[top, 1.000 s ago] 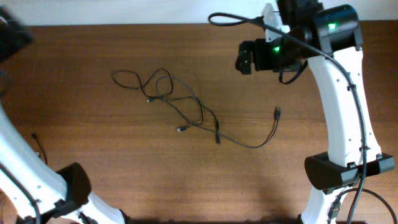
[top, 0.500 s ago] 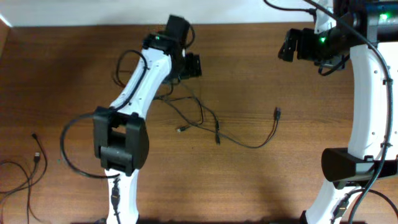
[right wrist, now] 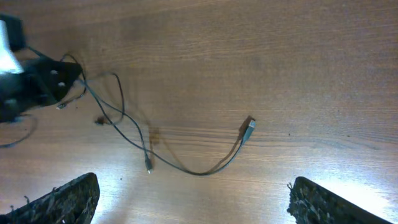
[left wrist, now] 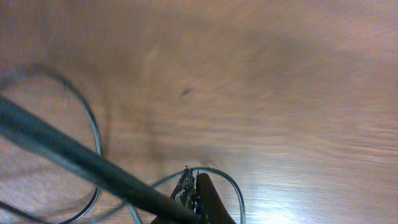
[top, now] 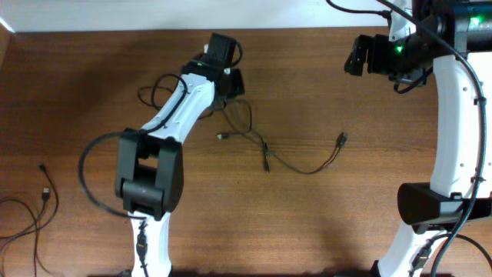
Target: Untangle cables
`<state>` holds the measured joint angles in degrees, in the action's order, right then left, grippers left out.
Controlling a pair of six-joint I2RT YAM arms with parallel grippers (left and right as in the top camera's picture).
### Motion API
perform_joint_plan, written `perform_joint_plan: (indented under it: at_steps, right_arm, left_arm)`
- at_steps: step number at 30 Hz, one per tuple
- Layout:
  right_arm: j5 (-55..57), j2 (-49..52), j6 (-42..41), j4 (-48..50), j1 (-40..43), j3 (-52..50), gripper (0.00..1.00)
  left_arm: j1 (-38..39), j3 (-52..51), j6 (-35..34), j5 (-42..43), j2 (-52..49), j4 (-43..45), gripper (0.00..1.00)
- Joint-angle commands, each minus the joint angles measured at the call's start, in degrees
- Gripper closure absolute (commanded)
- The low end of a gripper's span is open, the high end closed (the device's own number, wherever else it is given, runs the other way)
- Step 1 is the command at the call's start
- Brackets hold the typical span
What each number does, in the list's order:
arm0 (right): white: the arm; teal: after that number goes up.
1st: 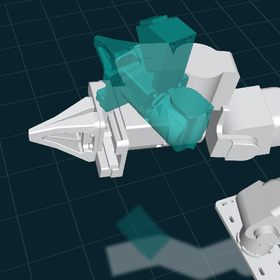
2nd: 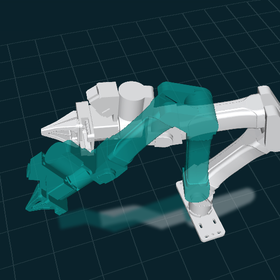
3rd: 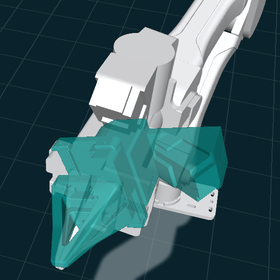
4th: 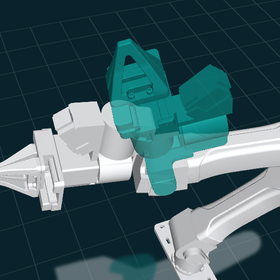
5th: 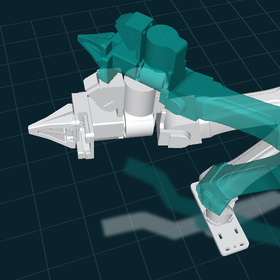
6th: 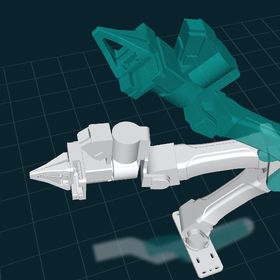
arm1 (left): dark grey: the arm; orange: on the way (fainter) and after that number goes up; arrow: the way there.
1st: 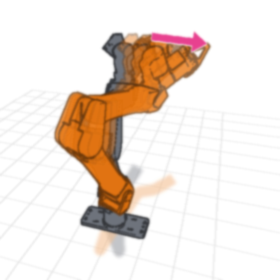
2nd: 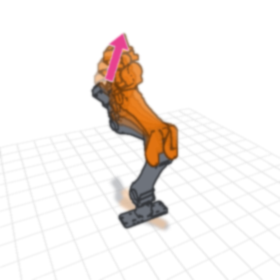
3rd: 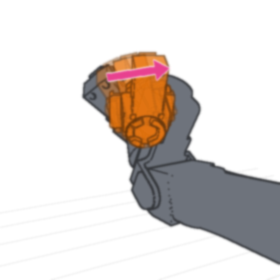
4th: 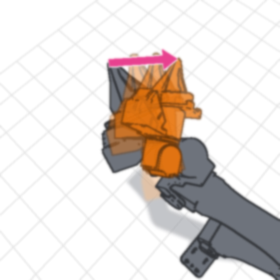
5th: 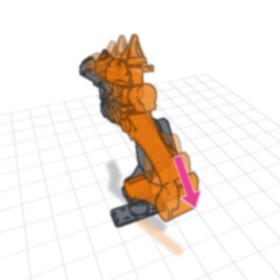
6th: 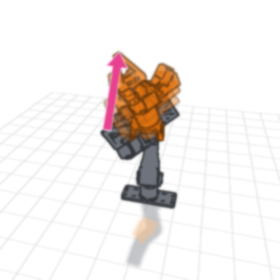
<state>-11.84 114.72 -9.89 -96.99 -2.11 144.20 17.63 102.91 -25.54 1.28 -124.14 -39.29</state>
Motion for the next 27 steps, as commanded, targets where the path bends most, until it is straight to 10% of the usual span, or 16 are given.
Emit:
perform_joint_plan:
  at_steps: [1, 5, 14, 22, 27]
  right_arm:
    - [0.3, 0.1, 0.7, 0.2, -0.4, 0.1, 0.01]
    - [-9.6, 0.1, 4.3, 1.2, -1.0, 0.1, 0.01]
    - [-17.4, 0.7, 6.2, 2.8, -12.8, 0.1, 0.03]
    - [-31.3, 9.9, 0.2, 11.2, -13.8, 0.1, 0.05]
    - [-32.2, 14.9, -0.1, 12.3, -13.1, 0.0, 0.05]
  left_arm:
    - [0.4, 5.8, 9.2, 17.9, 14.1, -3.1, 1.00]
    - [-1.2, 5.8, 16.0, 35.6, 29.2, -5.7, 1.00]
    - [-6.5, 5.8, 6.5, 33.5, 31.8, -5.5, 1.00]
    - [-10.9, 5.8, -2.3, 79.1, 32.2, 27.7, 1.00]
    - [-10.9, 5.8, -13.4, 81.7, 32.3, 40.2, 1.00]
